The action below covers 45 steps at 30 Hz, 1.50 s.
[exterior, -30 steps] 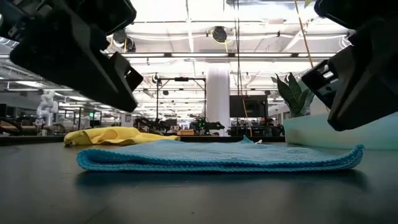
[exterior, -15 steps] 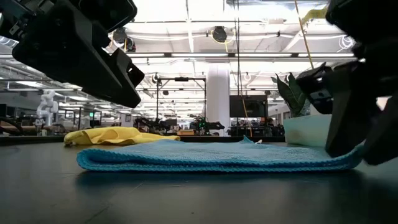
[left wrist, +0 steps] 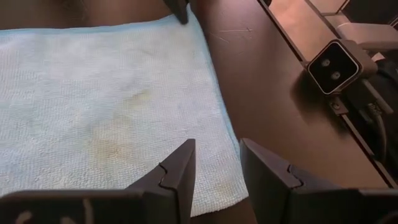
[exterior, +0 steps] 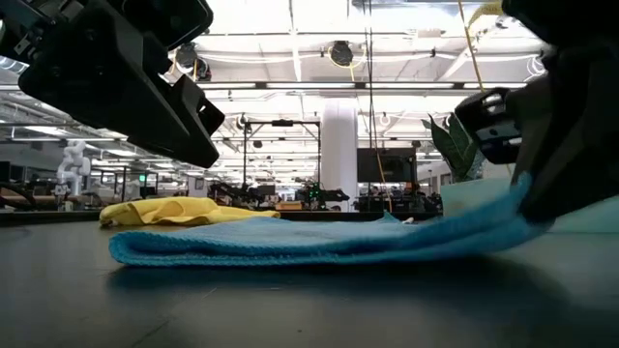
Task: Fold microfiber towels
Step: Fold the blue microfiber cloth
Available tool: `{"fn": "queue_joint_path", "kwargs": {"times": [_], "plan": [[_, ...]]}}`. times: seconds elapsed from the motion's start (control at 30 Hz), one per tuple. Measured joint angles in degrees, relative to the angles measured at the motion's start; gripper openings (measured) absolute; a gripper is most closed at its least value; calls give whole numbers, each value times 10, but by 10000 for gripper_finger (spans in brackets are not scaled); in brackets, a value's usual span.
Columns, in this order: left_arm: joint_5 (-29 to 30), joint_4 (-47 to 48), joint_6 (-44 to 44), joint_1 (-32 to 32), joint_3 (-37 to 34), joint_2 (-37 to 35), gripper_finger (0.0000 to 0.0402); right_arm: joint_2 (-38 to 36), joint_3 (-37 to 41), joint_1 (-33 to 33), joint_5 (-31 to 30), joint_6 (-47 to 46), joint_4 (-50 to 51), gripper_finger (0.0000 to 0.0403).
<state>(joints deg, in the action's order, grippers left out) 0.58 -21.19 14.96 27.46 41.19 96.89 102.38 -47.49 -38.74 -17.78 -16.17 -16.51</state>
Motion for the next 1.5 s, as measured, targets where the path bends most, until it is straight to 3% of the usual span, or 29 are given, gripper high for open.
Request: {"fn": "queue_joint_path", "kwargs": {"times": [0.2, 0.5, 0.6, 0.8, 0.87, 1.07, 1.13, 1.3, 1.5], "plan": [[0, 0, 0, 0, 0, 0, 127, -3, 0, 8, 13, -50, 1, 32], [0, 0, -3, 0, 0, 0, 127, -3, 0, 13, 29, -55, -2, 93], [0, 0, -3, 0, 0, 0, 127, -2, 0, 13, 28, -55, -2, 82], [0, 0, -3, 0, 0, -1, 127, -3, 0, 13, 28, -47, 0, 11], [0, 0, -3, 0, 0, -1, 127, -2, 0, 13, 25, -32, 1, 6], [0, 0, -3, 0, 0, -1, 127, -29, 0, 7, -97, 109, -4, 3], [0, 0, -2, 0, 0, -1, 127, -47, 0, 6, -111, 140, -4, 3], [0, 0, -2, 0, 0, -1, 127, -85, 0, -9, -83, 148, 10, 5], [0, 0, -2, 0, 0, -1, 127, -74, 7, -27, -9, 71, 48, 2]]}}
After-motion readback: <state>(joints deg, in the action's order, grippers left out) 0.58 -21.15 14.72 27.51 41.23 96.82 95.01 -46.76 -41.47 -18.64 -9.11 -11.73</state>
